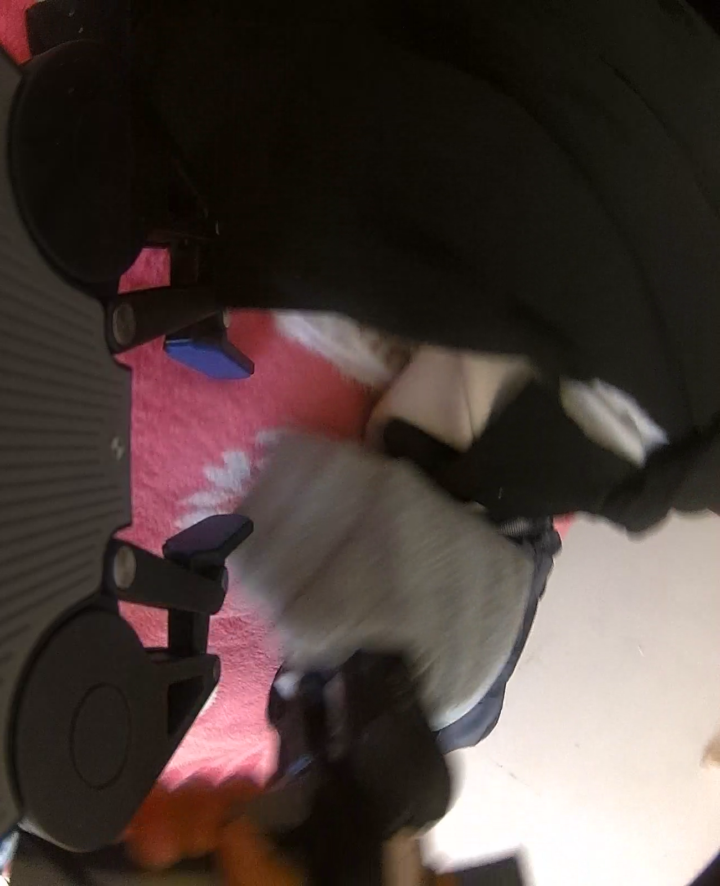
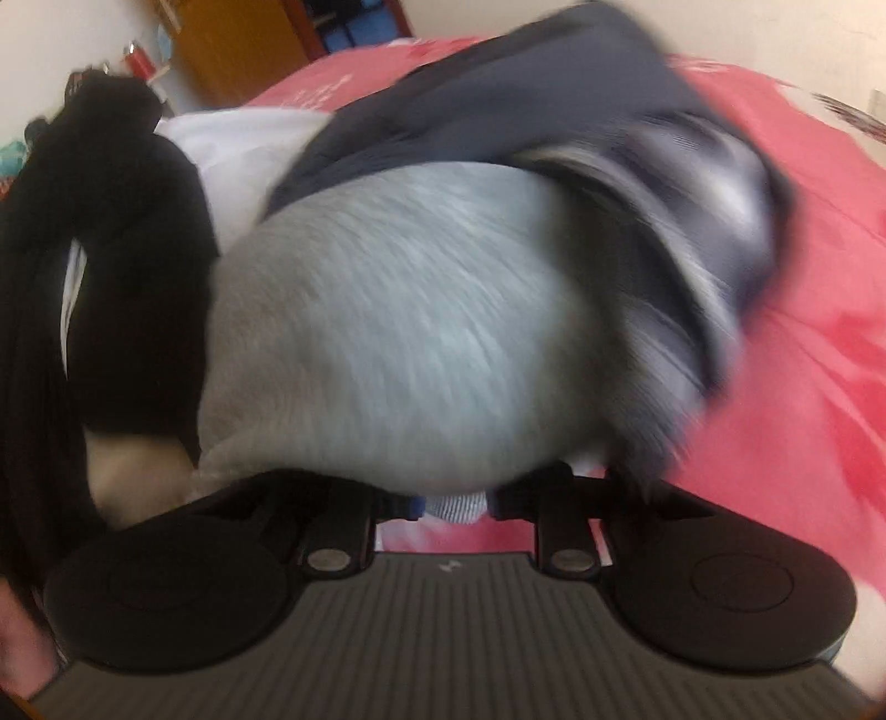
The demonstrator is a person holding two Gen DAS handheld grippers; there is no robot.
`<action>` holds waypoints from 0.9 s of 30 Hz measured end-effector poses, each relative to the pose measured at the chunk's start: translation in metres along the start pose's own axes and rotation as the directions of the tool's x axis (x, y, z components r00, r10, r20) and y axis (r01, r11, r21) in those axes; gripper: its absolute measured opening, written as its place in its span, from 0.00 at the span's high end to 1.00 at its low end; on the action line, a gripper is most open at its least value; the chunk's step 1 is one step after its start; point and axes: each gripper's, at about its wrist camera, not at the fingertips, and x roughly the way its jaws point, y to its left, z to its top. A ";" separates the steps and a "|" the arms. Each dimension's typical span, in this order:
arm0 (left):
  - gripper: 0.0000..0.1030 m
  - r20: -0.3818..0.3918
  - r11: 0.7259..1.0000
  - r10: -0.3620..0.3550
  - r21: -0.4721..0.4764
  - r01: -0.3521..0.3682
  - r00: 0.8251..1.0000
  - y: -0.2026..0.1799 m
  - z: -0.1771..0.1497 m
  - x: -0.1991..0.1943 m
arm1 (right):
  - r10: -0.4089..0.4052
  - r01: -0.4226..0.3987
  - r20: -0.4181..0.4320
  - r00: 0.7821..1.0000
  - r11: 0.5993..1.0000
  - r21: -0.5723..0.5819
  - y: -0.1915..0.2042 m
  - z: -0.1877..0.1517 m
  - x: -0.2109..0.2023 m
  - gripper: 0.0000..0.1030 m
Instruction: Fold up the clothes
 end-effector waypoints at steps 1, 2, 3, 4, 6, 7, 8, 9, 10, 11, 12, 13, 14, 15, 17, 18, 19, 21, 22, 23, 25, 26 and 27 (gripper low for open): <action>0.46 -0.012 1.000 -0.004 -0.016 0.004 1.000 0.005 0.004 -0.002 | -0.007 0.007 -0.014 1.000 1.000 -0.023 0.012 0.009 0.007 0.84; 0.45 -0.015 1.000 -0.014 -0.023 0.013 1.000 0.008 0.006 -0.004 | -0.027 0.026 -0.028 0.999 0.998 -0.056 0.021 0.012 0.010 0.84; 0.45 -0.015 0.999 -0.025 -0.026 0.025 1.000 0.010 0.008 -0.006 | -0.048 0.044 -0.041 0.998 0.995 -0.089 0.030 0.016 0.014 0.85; 0.43 -0.024 0.999 -0.047 -0.024 0.046 0.999 0.012 0.008 -0.007 | -0.056 0.049 -0.055 0.997 0.992 -0.118 0.032 0.016 0.012 0.85; 0.43 -0.041 0.998 -0.062 -0.003 0.062 0.997 0.015 0.008 -0.009 | -0.041 0.025 -0.112 0.993 0.990 -0.141 0.023 0.013 -0.003 0.84; 0.43 -0.049 0.998 -0.067 0.008 0.067 0.997 0.017 0.007 -0.010 | -0.036 0.015 -0.131 0.991 0.988 -0.156 0.016 0.008 -0.017 0.80; 0.43 -0.049 0.998 -0.066 0.010 0.067 0.997 0.018 0.005 -0.011 | -0.032 0.006 -0.150 0.988 0.985 -0.171 0.009 0.004 -0.031 0.77; 0.43 -0.046 0.998 -0.069 0.004 0.069 0.997 0.020 0.001 -0.012 | -0.027 -0.005 -0.169 0.985 0.983 -0.185 0.002 0.000 -0.044 0.71; 0.43 -0.050 0.997 -0.078 0.003 0.079 0.996 0.019 -0.005 -0.014 | -0.012 -0.016 -0.157 0.987 0.985 -0.175 -0.008 -0.007 -0.063 0.64; 0.44 -0.057 0.996 -0.090 0.006 0.091 0.994 0.018 -0.011 -0.015 | 0.003 -0.027 -0.145 0.989 0.986 -0.164 -0.018 -0.014 -0.081 0.60; 0.44 -0.065 0.994 -0.110 0.021 0.112 0.992 0.015 -0.019 -0.018 | 0.019 -0.039 -0.133 0.991 0.987 -0.153 -0.028 -0.021 -0.099 0.56; 0.45 -0.075 0.990 -0.133 0.041 0.136 0.988 0.011 -0.026 -0.021 | 0.025 -0.041 -0.110 0.994 0.988 -0.147 -0.037 -0.031 -0.113 0.56; 0.45 -0.089 0.982 -0.168 0.068 0.174 0.982 0.006 -0.033 -0.025 | 0.031 -0.043 -0.087 0.996 0.989 -0.141 -0.047 -0.040 -0.127 0.56; 0.45 -0.106 0.971 -0.207 0.097 0.218 0.973 0.000 -0.040 -0.028 | 0.028 -0.036 -0.064 0.998 0.990 -0.136 -0.053 -0.051 -0.138 0.56; 0.45 -0.156 0.944 -0.290 0.113 0.309 0.944 -0.012 -0.052 -0.033 | 0.001 -0.004 -0.025 1.000 0.993 -0.122 -0.067 -0.075 -0.152 0.56; 0.45 -0.172 0.933 -0.321 0.111 0.342 0.931 -0.017 -0.057 -0.035 | -0.012 0.013 0.004 1.000 0.995 -0.097 -0.073 -0.083 -0.156 0.56; 0.45 -0.188 0.924 -0.343 0.108 0.367 0.920 -0.022 -0.062 -0.036 | -0.004 0.005 0.029 1.000 0.998 -0.060 -0.081 -0.089 -0.162 0.56; 0.45 -0.255 0.915 -0.349 0.117 0.387 0.902 -0.034 -0.069 -0.031 | 0.021 -0.022 0.083 0.996 1.000 0.013 -0.097 -0.104 -0.172 0.56; 0.46 -0.275 0.918 -0.334 0.122 0.377 0.901 -0.039 -0.073 -0.028 | 0.037 -0.043 0.114 0.993 0.998 0.048 -0.105 -0.112 -0.177 0.56; 0.46 -0.277 0.923 -0.312 0.137 0.358 0.909 -0.043 -0.076 -0.026 | 0.048 -0.059 0.132 0.990 0.995 0.083 -0.109 -0.121 -0.180 0.56; 0.46 -0.263 0.924 -0.297 0.164 0.345 0.918 -0.052 -0.080 -0.025 | 0.070 -0.096 0.157 0.985 0.982 0.163 -0.119 -0.137 -0.185 0.56; 0.53 -0.249 0.926 -0.291 0.171 0.337 0.924 -0.054 -0.079 -0.022 | 0.083 -0.114 0.164 0.983 0.975 0.193 -0.123 -0.144 -0.187 0.56; 0.59 -0.234 0.928 -0.284 0.175 0.328 0.930 -0.055 -0.076 -0.018 | 0.089 -0.124 0.166 0.982 0.969 0.214 -0.126 -0.150 -0.189 0.56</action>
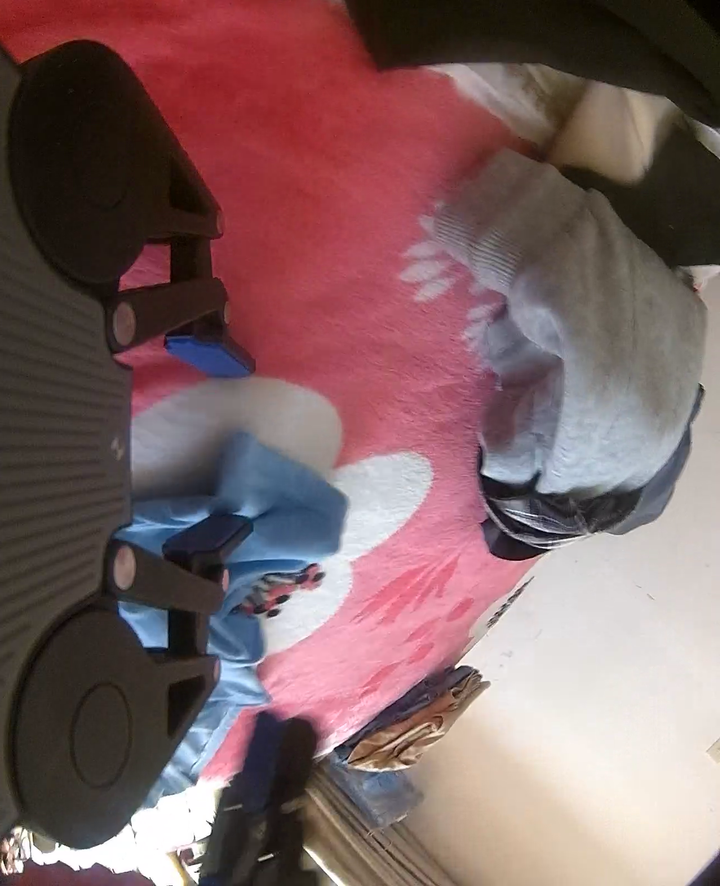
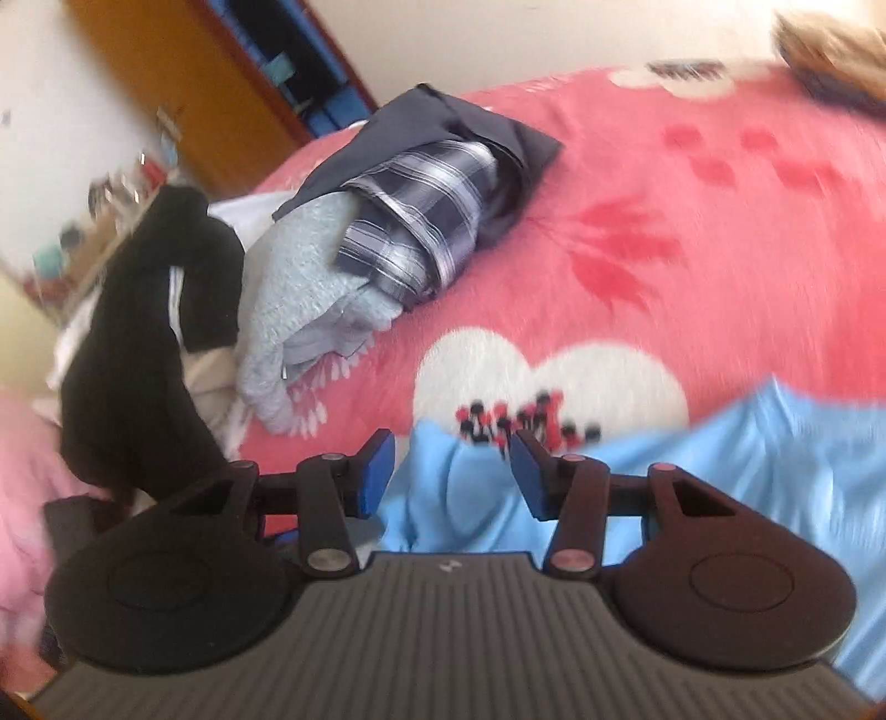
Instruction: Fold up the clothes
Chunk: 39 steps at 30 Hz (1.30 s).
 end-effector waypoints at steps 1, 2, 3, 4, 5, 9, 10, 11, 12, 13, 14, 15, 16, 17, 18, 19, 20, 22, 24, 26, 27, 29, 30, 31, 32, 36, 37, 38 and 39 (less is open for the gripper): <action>0.79 0.011 1.000 0.011 0.001 -0.011 1.000 0.000 0.000 0.002 | 0.006 -0.006 0.001 1.000 1.000 0.023 -0.005 -0.005 -0.003 0.56; 0.93 0.017 1.000 0.015 0.001 -0.015 1.000 -0.001 0.000 0.004 | 0.006 -0.006 0.004 1.000 0.999 0.035 -0.009 -0.010 -0.006 0.56; 0.93 0.020 1.000 0.018 0.003 -0.018 1.000 -0.002 0.000 0.005 | 0.000 -0.001 0.014 1.000 0.999 0.047 -0.013 -0.015 -0.009 0.56; 0.94 0.037 1.000 0.019 0.014 -0.020 0.999 -0.006 -0.005 0.002 | -0.006 0.004 0.025 1.000 0.998 0.059 -0.018 -0.020 -0.012 0.56; 0.95 0.064 0.999 0.019 0.044 -0.022 0.998 -0.011 -0.010 -0.004 | -0.009 0.006 0.035 0.999 0.997 0.078 -0.024 -0.024 -0.014 0.56; 0.95 0.159 0.980 -0.033 0.199 0.001 0.987 -0.024 -0.020 -0.043 | -0.009 0.000 0.050 0.999 0.986 0.169 -0.043 -0.035 -0.025 0.56; 0.95 0.176 0.966 -0.055 0.259 0.008 0.983 -0.031 -0.027 -0.053 | -0.011 0.003 0.052 0.999 0.988 0.155 -0.042 -0.036 -0.029 0.56; 0.95 0.190 0.947 -0.079 0.321 0.015 0.979 -0.040 -0.035 -0.062 | -0.013 0.005 0.055 0.998 0.990 0.142 -0.042 -0.036 -0.033 0.56; 0.95 0.197 0.924 -0.098 0.383 0.016 0.975 -0.049 -0.041 -0.065 | -0.016 0.008 0.057 0.998 0.992 0.128 -0.041 -0.037 -0.036 0.56; 0.95 0.196 0.895 -0.114 0.446 0.015 0.974 -0.058 -0.050 -0.068 | -0.018 0.011 0.060 0.998 0.993 0.114 -0.040 -0.037 -0.040 0.56; 0.95 0.191 0.860 -0.130 0.510 0.015 0.973 -0.066 -0.060 -0.071 | -0.020 0.014 0.062 0.998 0.995 0.100 -0.040 -0.037 -0.043 0.56; 0.95 0.181 0.831 -0.138 0.556 0.014 0.974 -0.072 -0.070 -0.073 | -0.035 0.033 0.053 0.998 0.998 0.053 -0.034 -0.037 -0.043 0.56; 0.95 0.169 0.803 -0.142 0.595 0.014 0.975 -0.079 -0.080 -0.073 | -0.051 0.051 0.044 0.998 0.999 0.005 -0.027 -0.037 -0.043 0.56; 0.95 0.156 0.781 -0.144 0.624 0.016 0.977 -0.082 -0.089 -0.074 | -0.058 0.060 0.036 0.998 0.997 -0.053 -0.019 -0.037 -0.041 0.56; 0.95 0.142 0.762 -0.145 0.648 0.019 0.979 -0.085 -0.097 -0.076 | -0.060 0.062 0.022 0.998 0.992 -0.111 -0.010 -0.036 -0.038 0.56; 0.95 0.128 0.747 -0.144 0.665 0.023 0.981 -0.087 -0.105 -0.075 | -0.067 0.065 -0.004 0.998 0.982 -0.175 0.002 -0.035 -0.032 0.53; 0.95 0.118 0.733 -0.142 0.680 0.024 0.983 -0.089 -0.110 -0.072 | -0.075 0.066 -0.029 0.997 0.969 -0.239 0.014 -0.033 -0.026 0.52; 0.95 0.108 0.703 -0.137 0.710 0.020 0.985 -0.092 -0.119 -0.068 | -0.111 0.081 -0.061 0.992 0.926 -0.368 0.040 -0.032 -0.013 0.46; 0.95 0.106 0.677 -0.134 0.736 0.013 0.985 -0.092 -0.126 -0.064 | -0.153 0.101 -0.071 0.986 0.872 -0.480 0.063 -0.032 0.001 0.45; 0.95 0.104 0.657 -0.130 0.754 0.007 0.986 -0.093 -0.130 -0.060 | -0.198 0.117 -0.079 0.977 0.806 -0.581 0.084 -0.033 0.017 0.45; 0.95 0.105 0.644 -0.128 0.765 0.002 0.986 -0.094 -0.132 -0.058 | -0.223 0.124 -0.082 0.971 0.770 -0.626 0.094 -0.034 0.026 0.43; 0.95 0.103 0.626 -0.124 0.780 -0.003 0.987 -0.094 -0.136 -0.056 | -0.292 0.149 -0.104 0.951 0.723 -0.674 0.105 -0.035 0.049 0.43; 0.95 0.098 0.623 -0.123 0.782 0.000 0.988 -0.094 -0.138 -0.055 | -0.305 0.156 -0.120 0.945 0.741 -0.653 0.103 -0.030 0.058 0.43; 0.95 0.094 0.621 -0.122 0.784 0.002 0.988 -0.094 -0.139 -0.055 | -0.317 0.164 -0.136 0.939 0.759 -0.631 0.102 -0.025 0.066 0.43; 0.95 0.090 0.620 -0.120 0.784 0.004 0.989 -0.094 -0.140 -0.055 | -0.295 0.155 -0.151 0.943 0.797 -0.584 0.098 -0.018 0.067 0.44; 0.95 0.085 0.618 -0.117 0.786 0.006 0.989 -0.093 -0.141 -0.053 | -0.216 0.117 -0.195 0.957 0.898 -0.425 0.092 0.001 0.069 0.45; 0.95 0.085 0.617 -0.119 0.787 0.006 0.989 -0.093 -0.141 -0.053 | -0.200 0.107 -0.203 0.959 0.912 -0.396 0.092 0.004 0.070 0.45; 0.95 0.085 0.615 -0.120 0.789 0.007 0.989 -0.093 -0.142 -0.053 | -0.208 0.109 -0.224 0.952 0.915 -0.389 0.092 0.004 0.075 0.45; 0.95 0.085 0.613 -0.121 0.790 0.007 0.989 -0.093 -0.142 -0.052 | -0.217 0.111 -0.247 0.945 0.918 -0.382 0.093 0.004 0.080 0.45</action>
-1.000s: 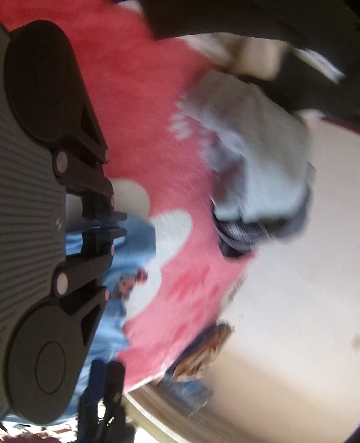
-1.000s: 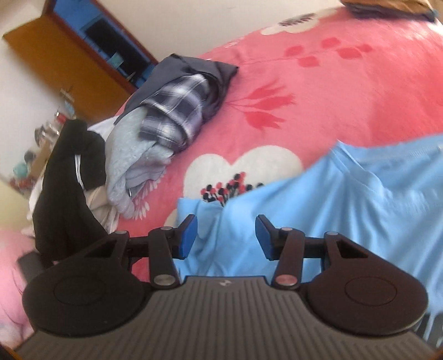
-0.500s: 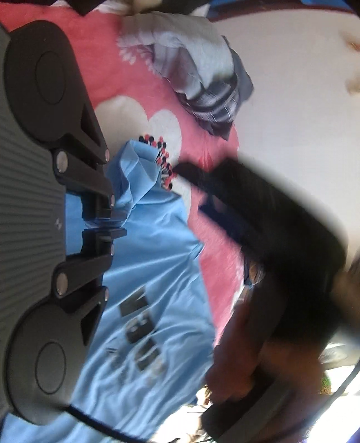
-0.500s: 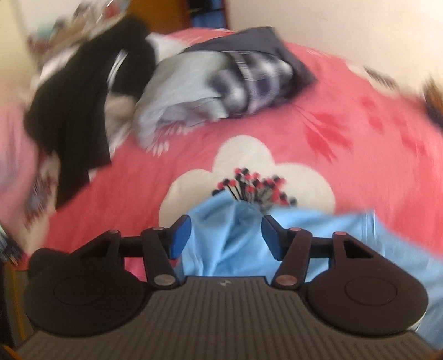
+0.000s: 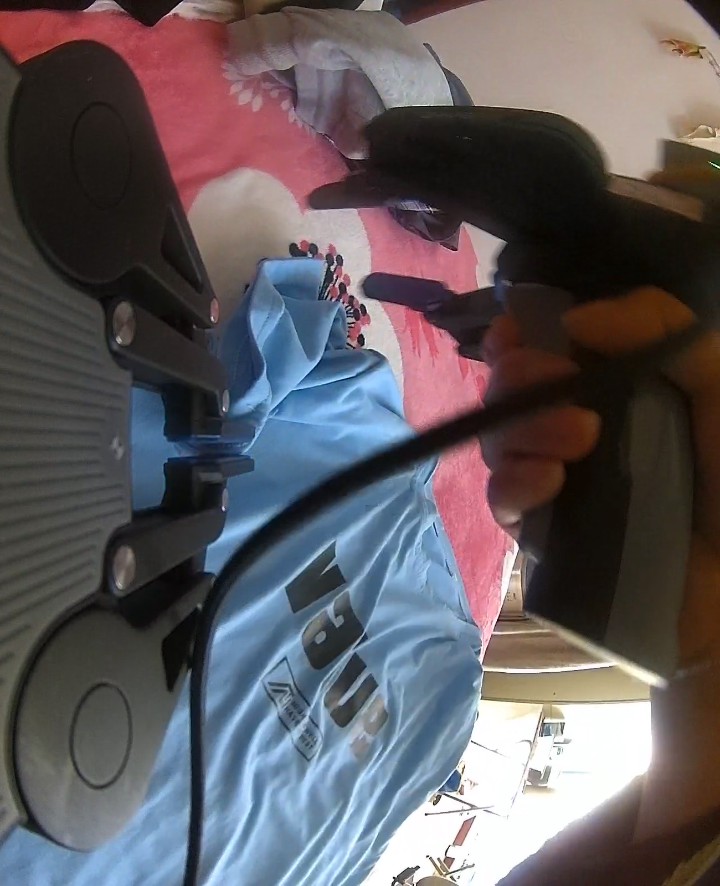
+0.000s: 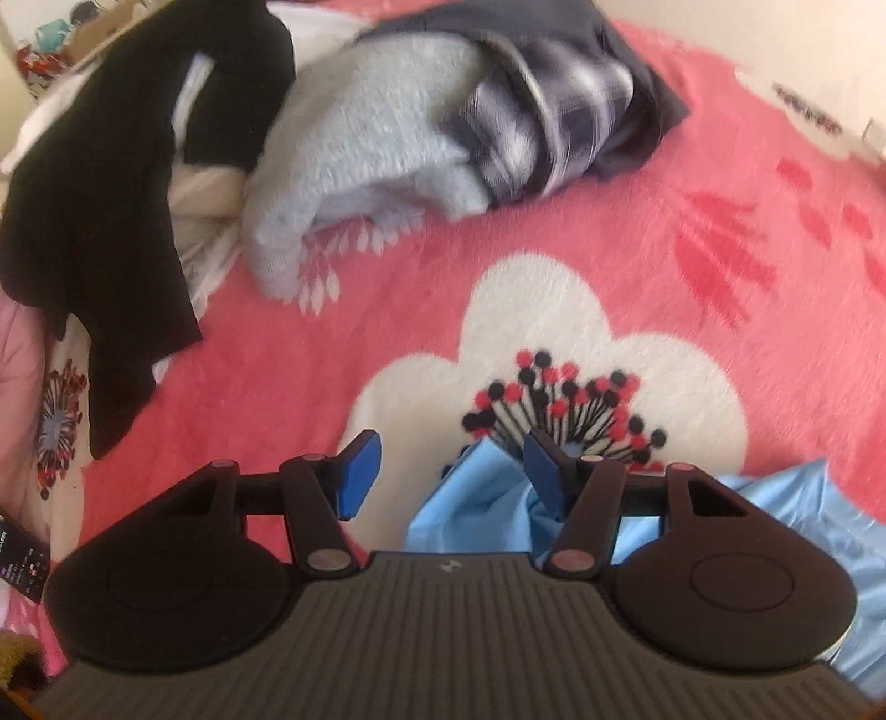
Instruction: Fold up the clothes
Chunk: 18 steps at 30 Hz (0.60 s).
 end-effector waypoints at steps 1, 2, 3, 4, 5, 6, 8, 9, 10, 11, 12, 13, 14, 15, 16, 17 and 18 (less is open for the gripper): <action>0.95 0.001 1.000 -0.001 0.002 0.001 1.000 0.000 0.000 0.000 | -0.006 0.006 -0.029 1.000 1.000 0.004 0.001 0.001 0.006 0.46; 0.95 0.002 1.000 -0.001 0.004 0.001 1.000 0.000 -0.001 0.000 | -0.012 0.013 -0.057 0.998 1.000 0.009 0.002 0.002 0.012 0.47; 0.95 0.003 1.000 -0.001 0.004 0.001 1.000 0.000 -0.001 0.001 | -0.013 0.014 -0.075 0.997 1.000 0.016 0.002 0.003 0.017 0.49; 0.95 0.003 1.000 -0.002 0.003 0.002 1.000 0.001 -0.001 0.001 | -0.014 0.016 -0.092 0.996 1.000 0.024 0.002 0.003 0.022 0.51; 0.95 0.003 1.000 -0.002 0.003 0.002 1.000 0.001 -0.002 0.001 | -0.018 0.021 -0.100 0.995 0.999 0.025 0.002 0.003 0.025 0.52; 0.95 0.003 1.000 -0.003 0.002 0.003 1.000 0.001 -0.002 0.001 | -0.022 0.025 -0.109 0.994 0.999 0.026 0.002 0.004 0.028 0.55; 0.95 0.003 1.000 -0.006 0.007 0.006 1.000 0.000 -0.002 0.001 | -0.031 0.035 -0.125 0.992 0.999 0.027 0.002 0.004 0.034 0.64; 0.95 0.003 1.000 -0.007 0.008 0.007 1.000 0.000 -0.002 0.002 | -0.042 0.046 -0.141 0.989 0.999 0.023 0.002 0.004 0.038 0.74; 0.95 0.004 1.000 -0.008 0.005 0.008 1.000 0.001 -0.003 0.002 | -0.053 0.056 -0.147 0.988 0.998 0.017 0.002 0.004 0.040 0.84; 0.95 0.007 1.000 -0.009 -0.001 0.009 1.000 0.002 -0.003 0.001 | -0.063 0.066 -0.153 0.986 0.998 0.011 0.003 0.003 0.042 0.88; 0.95 0.009 1.000 -0.009 -0.007 0.009 1.000 0.003 -0.003 0.000 | -0.060 0.063 -0.148 0.987 0.998 0.010 0.002 0.003 0.041 0.94; 0.95 0.012 1.000 -0.009 -0.013 0.009 1.000 0.005 -0.003 0.000 | -0.055 0.057 -0.127 0.990 0.998 0.012 0.002 0.004 0.037 0.98; 0.95 0.017 1.000 -0.007 -0.028 0.008 1.000 0.008 -0.003 -0.003 | -0.050 0.051 -0.105 0.993 0.999 0.013 0.001 0.004 0.032 0.98; 0.95 0.022 0.999 -0.005 -0.046 0.006 1.000 0.011 -0.002 -0.005 | -0.036 0.038 -0.075 0.997 0.999 0.029 -0.001 0.006 0.026 0.99; 0.95 0.027 0.998 -0.002 -0.064 0.004 1.000 0.015 -0.002 -0.008 | -0.023 0.025 -0.044 0.999 0.999 0.045 -0.004 0.009 0.020 0.99; 0.95 0.034 0.995 0.002 -0.098 0.001 0.999 0.021 -0.001 -0.012 | -0.010 0.011 -0.012 1.000 0.998 0.060 -0.006 0.011 0.014 1.00; 0.95 0.041 0.990 0.006 -0.143 0.000 0.999 0.030 0.000 -0.017 | 0.002 -0.004 0.019 1.000 0.997 0.075 -0.009 0.013 0.007 1.00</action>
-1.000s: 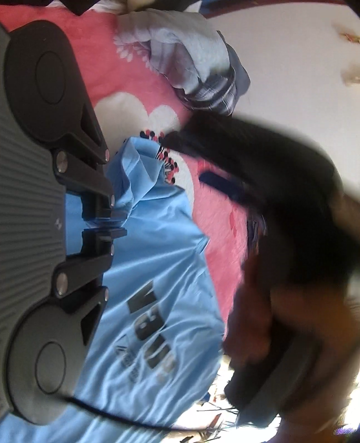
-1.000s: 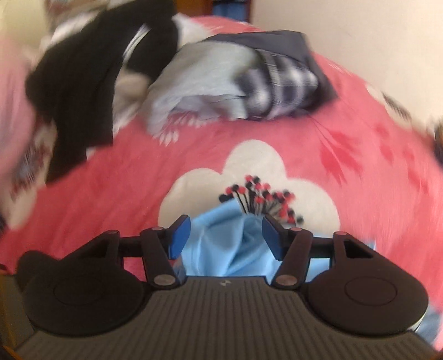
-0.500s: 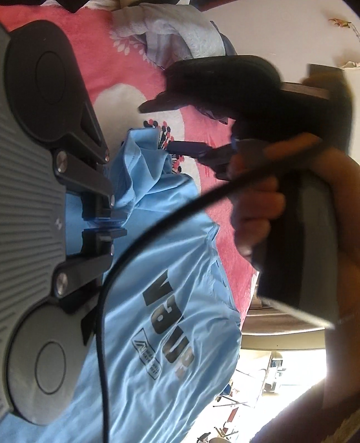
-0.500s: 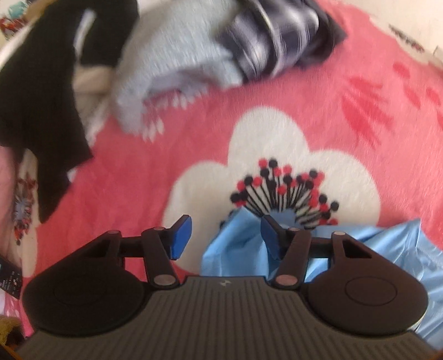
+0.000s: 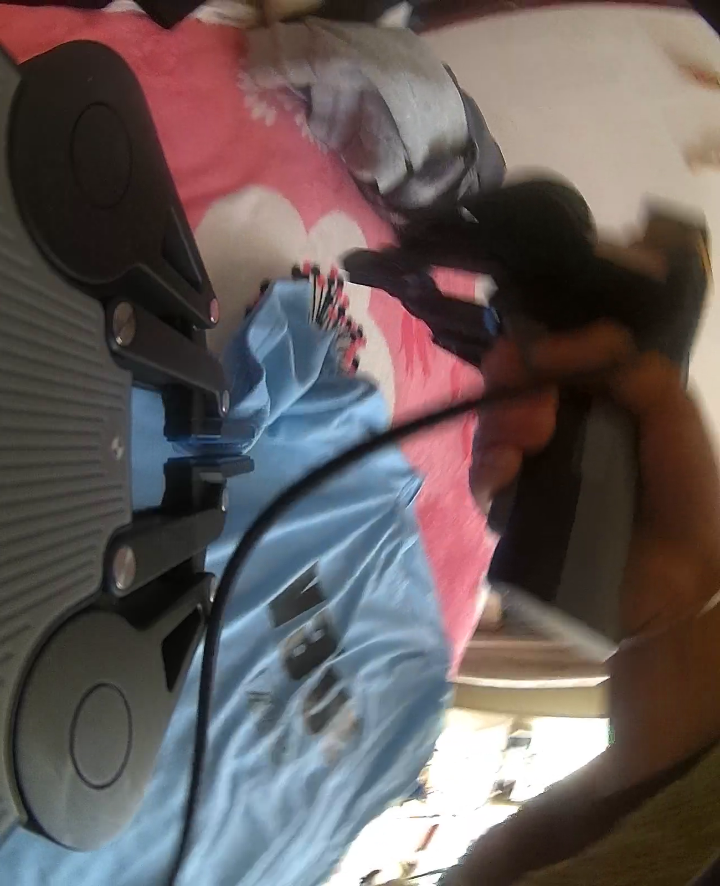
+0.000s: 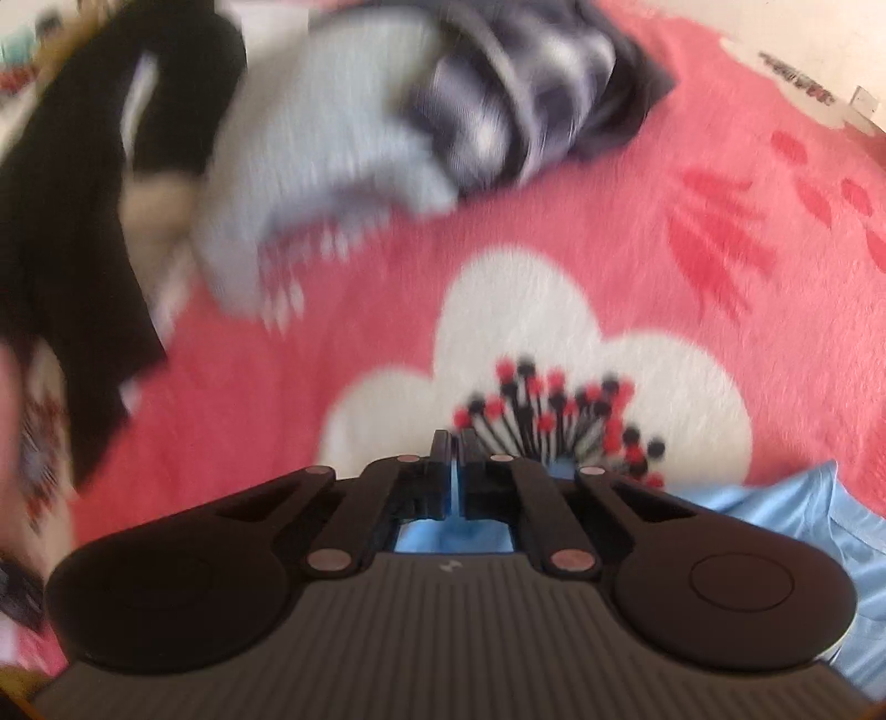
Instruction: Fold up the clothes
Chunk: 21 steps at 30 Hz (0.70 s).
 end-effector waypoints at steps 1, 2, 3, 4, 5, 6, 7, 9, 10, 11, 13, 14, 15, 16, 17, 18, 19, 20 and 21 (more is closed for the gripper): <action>0.95 0.007 0.999 0.003 -0.048 -0.003 1.000 0.009 0.002 -0.005 | 0.013 -0.014 0.023 1.000 1.000 0.016 -0.002 0.004 -0.003 1.00; 0.95 0.014 0.995 0.006 -0.095 -0.005 1.000 0.018 0.003 -0.010 | 0.027 -0.028 0.046 0.999 0.999 0.031 -0.003 0.007 -0.007 1.00; 0.95 0.017 0.991 0.010 -0.135 -0.008 1.000 0.027 0.005 -0.015 | 0.039 -0.043 0.070 0.997 0.998 0.046 -0.005 0.011 -0.010 1.00; 0.95 0.013 0.985 0.010 -0.171 -0.008 1.000 0.036 0.006 -0.018 | 0.052 -0.057 0.093 0.994 0.997 0.060 -0.007 0.014 -0.013 1.00; 0.95 0.007 0.981 0.007 -0.195 -0.006 1.000 0.043 0.005 -0.018 | 0.061 -0.067 0.088 0.994 0.996 0.063 -0.006 0.018 -0.012 1.00; 0.95 0.001 0.977 0.003 -0.215 -0.003 1.000 0.049 0.004 -0.017 | 0.071 -0.076 0.082 0.994 0.995 0.065 -0.006 0.021 -0.010 1.00; 0.95 -0.006 0.972 -0.001 -0.234 0.000 1.000 0.055 0.004 -0.017 | 0.081 -0.086 0.076 0.994 0.994 0.067 -0.006 0.025 -0.008 1.00; 0.95 -0.020 0.970 -0.017 -0.243 0.012 1.000 0.058 0.001 -0.013 | 0.096 -0.095 -0.010 0.995 0.994 0.056 -0.002 0.029 0.002 0.98; 0.95 -0.020 0.971 -0.028 -0.238 0.023 0.999 0.057 0.000 -0.012 | 0.095 -0.092 -0.059 0.994 0.995 0.046 0.001 0.031 0.008 0.98; 0.95 -0.020 0.971 -0.044 -0.234 0.038 0.999 0.055 -0.001 -0.011 | 0.067 -0.065 -0.108 0.992 0.998 0.024 0.005 0.031 0.012 0.98; 0.95 -0.021 0.971 -0.077 -0.230 0.070 0.997 0.048 -0.003 -0.008 | 0.025 -0.024 -0.189 0.982 1.000 0.010 0.009 0.031 0.021 0.93; 0.95 -0.023 0.971 -0.092 -0.224 0.084 0.996 0.043 -0.004 -0.006 | 0.013 -0.009 -0.222 0.975 1.000 0.019 0.009 0.031 0.025 0.91; 0.95 -0.026 0.972 -0.106 -0.215 0.098 0.994 0.038 -0.005 -0.003 | 0.002 0.005 -0.254 0.967 1.000 0.027 0.009 0.030 0.028 0.87; 0.95 -0.030 0.973 -0.116 -0.203 0.108 0.993 0.033 -0.006 0.000 | 0.002 0.014 -0.284 0.959 0.998 0.054 0.007 0.031 0.033 0.83; 0.95 -0.035 0.975 -0.125 -0.189 0.116 0.992 0.028 -0.006 0.002 | 0.004 0.019 -0.302 0.953 0.997 0.073 0.006 0.030 0.036 0.82; 0.95 -0.039 0.977 -0.133 -0.175 0.125 0.990 0.023 -0.007 0.004 | 0.006 0.024 -0.319 0.948 0.995 0.092 0.004 0.030 0.039 0.81; 0.95 -0.042 0.978 -0.139 -0.164 0.130 0.989 0.020 -0.008 0.006 | 0.007 0.027 -0.325 0.946 0.995 0.101 0.004 0.029 0.040 0.80; 0.95 -0.045 0.978 -0.144 -0.156 0.136 0.988 0.016 -0.009 0.007 | 0.000 0.035 -0.330 0.944 0.994 0.100 0.004 0.029 0.041 0.80; 0.95 -0.048 0.978 -0.149 -0.152 0.140 0.988 0.014 -0.009 0.009 | -0.008 0.044 -0.335 0.942 0.994 0.099 0.005 0.029 0.042 0.79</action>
